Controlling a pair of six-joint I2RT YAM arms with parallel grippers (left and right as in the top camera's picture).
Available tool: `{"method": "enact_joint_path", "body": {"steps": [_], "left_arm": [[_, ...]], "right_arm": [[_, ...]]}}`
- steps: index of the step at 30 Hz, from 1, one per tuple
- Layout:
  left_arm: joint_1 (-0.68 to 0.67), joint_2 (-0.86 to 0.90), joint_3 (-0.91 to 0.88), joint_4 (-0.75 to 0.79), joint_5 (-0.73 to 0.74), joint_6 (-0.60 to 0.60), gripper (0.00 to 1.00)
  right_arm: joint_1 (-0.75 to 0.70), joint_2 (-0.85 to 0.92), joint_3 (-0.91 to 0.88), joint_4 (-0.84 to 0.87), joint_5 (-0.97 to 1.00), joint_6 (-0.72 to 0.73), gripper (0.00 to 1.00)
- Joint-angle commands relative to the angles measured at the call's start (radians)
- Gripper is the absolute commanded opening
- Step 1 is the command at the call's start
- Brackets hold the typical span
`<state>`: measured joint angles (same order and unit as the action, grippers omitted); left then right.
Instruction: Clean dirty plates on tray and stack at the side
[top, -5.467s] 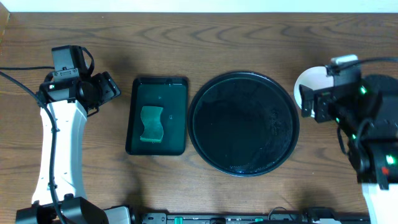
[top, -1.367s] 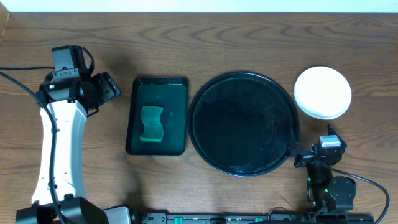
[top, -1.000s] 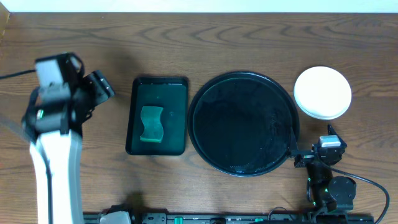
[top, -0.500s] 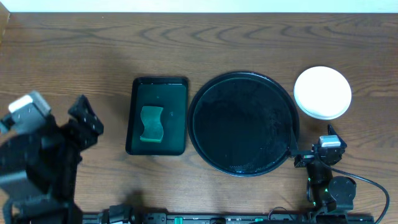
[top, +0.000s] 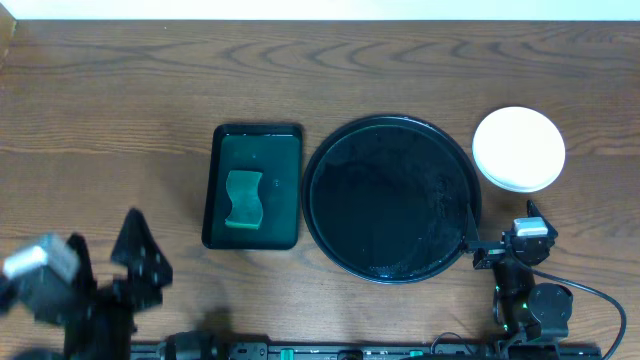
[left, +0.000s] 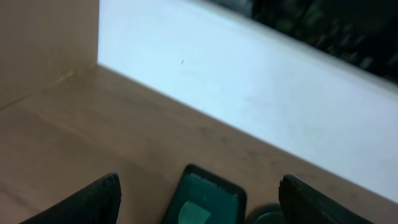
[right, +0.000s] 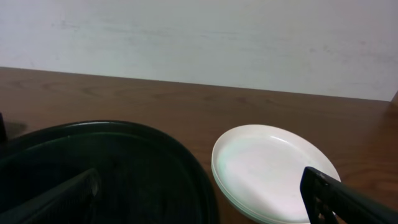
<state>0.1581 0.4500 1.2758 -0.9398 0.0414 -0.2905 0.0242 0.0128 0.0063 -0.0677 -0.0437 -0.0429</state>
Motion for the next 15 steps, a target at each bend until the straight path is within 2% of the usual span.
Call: {"method": "enact_joint_path", "body": {"steps": [1, 15], "left_arm": [[-0.023, -0.093, -0.016, -0.002, -0.013, 0.002, 0.81], [-0.065, -0.389, -0.122, -0.002, -0.012, 0.002, 0.81]], "right_arm": [[0.010, -0.007, -0.001, -0.005, 0.010, 0.015, 0.99], [0.010, -0.007, -0.001, -0.005, 0.010, 0.015, 0.99]]}}
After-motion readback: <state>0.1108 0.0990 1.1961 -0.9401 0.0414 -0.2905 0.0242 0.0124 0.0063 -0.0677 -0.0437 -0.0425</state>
